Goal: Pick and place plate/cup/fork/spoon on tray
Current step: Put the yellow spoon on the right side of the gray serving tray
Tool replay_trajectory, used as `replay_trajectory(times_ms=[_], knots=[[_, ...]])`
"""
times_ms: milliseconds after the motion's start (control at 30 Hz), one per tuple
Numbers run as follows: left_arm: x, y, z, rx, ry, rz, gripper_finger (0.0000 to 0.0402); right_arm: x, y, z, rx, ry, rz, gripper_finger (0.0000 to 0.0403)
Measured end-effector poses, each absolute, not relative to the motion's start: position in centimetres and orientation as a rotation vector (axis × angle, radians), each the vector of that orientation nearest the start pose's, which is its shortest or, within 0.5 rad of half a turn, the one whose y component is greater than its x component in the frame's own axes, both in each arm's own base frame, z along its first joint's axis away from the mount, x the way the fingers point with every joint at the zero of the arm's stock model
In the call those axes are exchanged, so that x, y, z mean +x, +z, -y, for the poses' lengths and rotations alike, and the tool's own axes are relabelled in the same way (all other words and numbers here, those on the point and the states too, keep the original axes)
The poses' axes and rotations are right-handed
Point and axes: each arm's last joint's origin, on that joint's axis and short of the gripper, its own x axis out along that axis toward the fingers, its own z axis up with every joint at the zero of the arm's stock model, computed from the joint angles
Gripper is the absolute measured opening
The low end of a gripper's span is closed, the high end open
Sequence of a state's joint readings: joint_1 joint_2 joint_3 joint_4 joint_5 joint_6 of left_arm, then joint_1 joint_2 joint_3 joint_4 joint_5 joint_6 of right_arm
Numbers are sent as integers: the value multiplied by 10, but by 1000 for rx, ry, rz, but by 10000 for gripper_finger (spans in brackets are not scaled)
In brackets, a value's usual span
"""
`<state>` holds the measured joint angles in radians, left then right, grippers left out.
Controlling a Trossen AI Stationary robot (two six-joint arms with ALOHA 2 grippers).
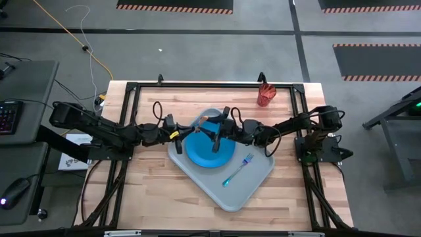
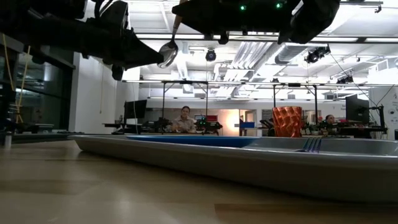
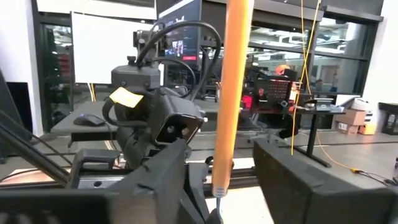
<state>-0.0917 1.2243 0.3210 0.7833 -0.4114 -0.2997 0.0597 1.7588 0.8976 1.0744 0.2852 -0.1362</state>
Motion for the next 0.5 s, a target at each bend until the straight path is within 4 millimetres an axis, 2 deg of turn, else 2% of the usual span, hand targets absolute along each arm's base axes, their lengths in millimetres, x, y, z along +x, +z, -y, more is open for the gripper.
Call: replay_trajectory(times_ms=[300, 500], knots=[[223, 185, 8, -264, 351, -72, 0, 368, 236, -14, -100, -239, 197, 19], [223, 185, 8, -226, 349, -79, 19, 368, 236, -14, -94, -235, 196, 24]])
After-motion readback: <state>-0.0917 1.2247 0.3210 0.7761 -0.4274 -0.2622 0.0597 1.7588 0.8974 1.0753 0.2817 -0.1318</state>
